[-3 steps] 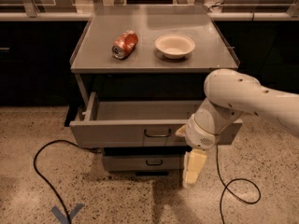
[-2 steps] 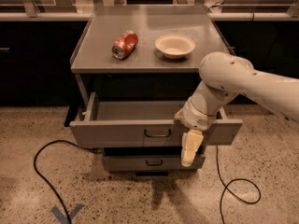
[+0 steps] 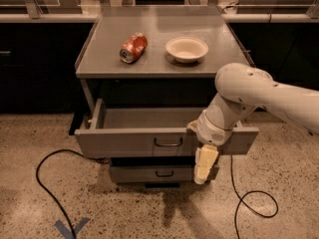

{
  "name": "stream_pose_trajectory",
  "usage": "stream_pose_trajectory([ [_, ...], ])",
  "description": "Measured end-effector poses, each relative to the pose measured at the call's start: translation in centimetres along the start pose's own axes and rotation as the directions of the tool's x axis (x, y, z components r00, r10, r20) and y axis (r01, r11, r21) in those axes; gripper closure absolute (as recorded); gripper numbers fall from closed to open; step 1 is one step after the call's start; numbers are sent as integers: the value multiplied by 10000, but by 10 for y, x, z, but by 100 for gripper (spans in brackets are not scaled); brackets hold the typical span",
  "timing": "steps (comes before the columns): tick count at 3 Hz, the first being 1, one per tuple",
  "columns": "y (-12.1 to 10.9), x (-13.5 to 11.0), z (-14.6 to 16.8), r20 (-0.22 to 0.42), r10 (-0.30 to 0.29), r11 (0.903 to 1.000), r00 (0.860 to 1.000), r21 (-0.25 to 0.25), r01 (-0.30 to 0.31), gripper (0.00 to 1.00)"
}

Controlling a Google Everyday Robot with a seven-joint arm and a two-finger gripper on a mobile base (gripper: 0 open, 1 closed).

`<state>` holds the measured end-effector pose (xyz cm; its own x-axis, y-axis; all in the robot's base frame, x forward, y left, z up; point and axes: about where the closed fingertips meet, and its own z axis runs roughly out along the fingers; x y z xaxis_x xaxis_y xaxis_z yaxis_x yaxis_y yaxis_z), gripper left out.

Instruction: Close top drawer

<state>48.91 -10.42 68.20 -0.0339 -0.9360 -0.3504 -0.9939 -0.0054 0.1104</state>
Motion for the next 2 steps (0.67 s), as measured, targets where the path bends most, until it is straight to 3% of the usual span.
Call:
stream_pose_trajectory([
  [2, -4, -1, 0, -37, -60, 10000, 10000, -50, 60, 0],
])
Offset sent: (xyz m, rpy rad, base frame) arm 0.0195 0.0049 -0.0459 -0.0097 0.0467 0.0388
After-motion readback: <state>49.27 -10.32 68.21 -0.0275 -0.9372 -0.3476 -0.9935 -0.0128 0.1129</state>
